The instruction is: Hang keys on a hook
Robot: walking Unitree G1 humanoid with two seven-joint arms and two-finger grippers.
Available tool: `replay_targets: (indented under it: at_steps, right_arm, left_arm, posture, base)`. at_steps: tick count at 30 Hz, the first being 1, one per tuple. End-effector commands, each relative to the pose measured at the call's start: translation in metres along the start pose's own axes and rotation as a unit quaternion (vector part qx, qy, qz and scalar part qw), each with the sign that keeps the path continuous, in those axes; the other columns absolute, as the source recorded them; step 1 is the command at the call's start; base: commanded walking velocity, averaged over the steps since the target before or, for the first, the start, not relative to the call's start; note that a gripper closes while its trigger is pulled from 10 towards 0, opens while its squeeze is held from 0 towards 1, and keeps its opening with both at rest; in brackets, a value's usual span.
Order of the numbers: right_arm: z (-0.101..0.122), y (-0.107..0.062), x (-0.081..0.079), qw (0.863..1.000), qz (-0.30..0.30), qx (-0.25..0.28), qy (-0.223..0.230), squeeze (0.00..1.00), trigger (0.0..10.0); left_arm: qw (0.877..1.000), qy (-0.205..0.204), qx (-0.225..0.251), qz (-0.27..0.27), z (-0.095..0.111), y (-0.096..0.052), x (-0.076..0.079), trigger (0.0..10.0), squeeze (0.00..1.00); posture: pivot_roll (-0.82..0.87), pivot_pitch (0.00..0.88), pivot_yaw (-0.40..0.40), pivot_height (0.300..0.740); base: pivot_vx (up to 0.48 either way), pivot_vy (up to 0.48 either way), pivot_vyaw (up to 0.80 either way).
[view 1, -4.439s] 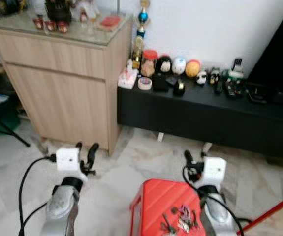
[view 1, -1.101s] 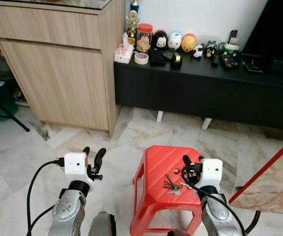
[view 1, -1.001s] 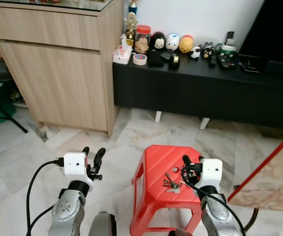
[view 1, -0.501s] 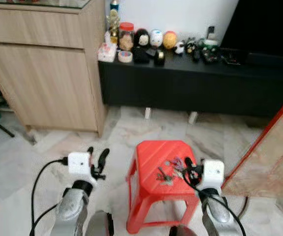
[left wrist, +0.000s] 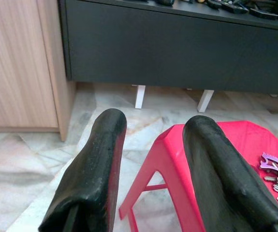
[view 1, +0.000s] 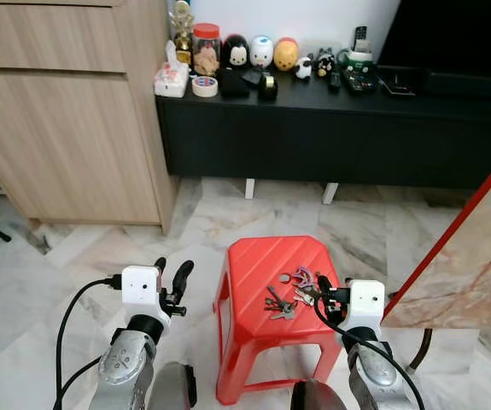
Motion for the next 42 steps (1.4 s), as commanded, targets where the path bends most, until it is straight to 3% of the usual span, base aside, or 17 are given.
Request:
replay_targets:
  at_steps: [1,7,20,25,30,42]
  right_arm:
    - [-0.0005,-0.0011,0.0016,1.0,0.001,0.002,-0.003,0.0,10.0]
    - [0.0019,-0.0028,-0.0032,1.0,0.017,0.014,-0.017,0.0,10.0]
    - [-0.001,-0.0026,-0.0003,1.0,0.008,0.007,0.009,0.0,10.0]
    - [0.0023,-0.0026,-0.0021,1.0,0.018,0.017,-0.012,0.0,10.0]
    - [0.0018,-0.0028,-0.0016,1.0,0.013,0.015,0.01,0.0,10.0]
    - [-0.0003,-0.0029,-0.0016,1.0,0.015,0.013,0.01,0.0,10.0]
  left_arm:
    - [1.0,-0.002,-0.003,-0.001,0.0004,0.0007,0.0012,10.0,0.0]
    - [1.0,-0.002,-0.005,-0.001,0.0,0.0011,0.0012,10.0,0.0]
    - [1.0,0.001,-0.01,-0.005,-0.0013,0.0011,0.0026,10.0,0.0]
    - [1.0,0.0,-0.01,-0.006,-0.0015,0.0011,0.0031,10.0,0.0]
    - [1.0,0.001,-0.01,-0.005,-0.0013,0.0009,0.0024,10.0,0.0]
    - [1.0,0.001,-0.009,-0.006,-0.0015,0.0015,0.0032,10.0,0.0]
  posture:
    - [0.07,0.07,-0.09,0.614]
    - [0.07,0.072,-0.089,0.614]
    - [0.07,0.072,-0.088,0.614]
    - [0.07,0.072,-0.088,0.614]
    - [0.08,0.072,-0.089,0.614]
    - [0.07,0.074,-0.088,0.614]
  base:
    - [0.0,0.0,0.0]
    - [0.0,0.0,0.4]
    - [0.0,0.0,0.18]
    - [0.0,0.0,0.09]
    - [0.241,0.0,0.55]
    - [0.222,0.0,0.0]
Point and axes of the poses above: a point about 5 cm out from each wrist's last joint towards the gripper, its own y axis pointing out of the wrist towards the gripper, its own z axis along the axis of the wrist's last joint, x = y × z, the point moved 6 cm from there along y, pointing out of the wrist towards the gripper, and after that the axes turned 15 degrees about -y, right-handed, at the moved point
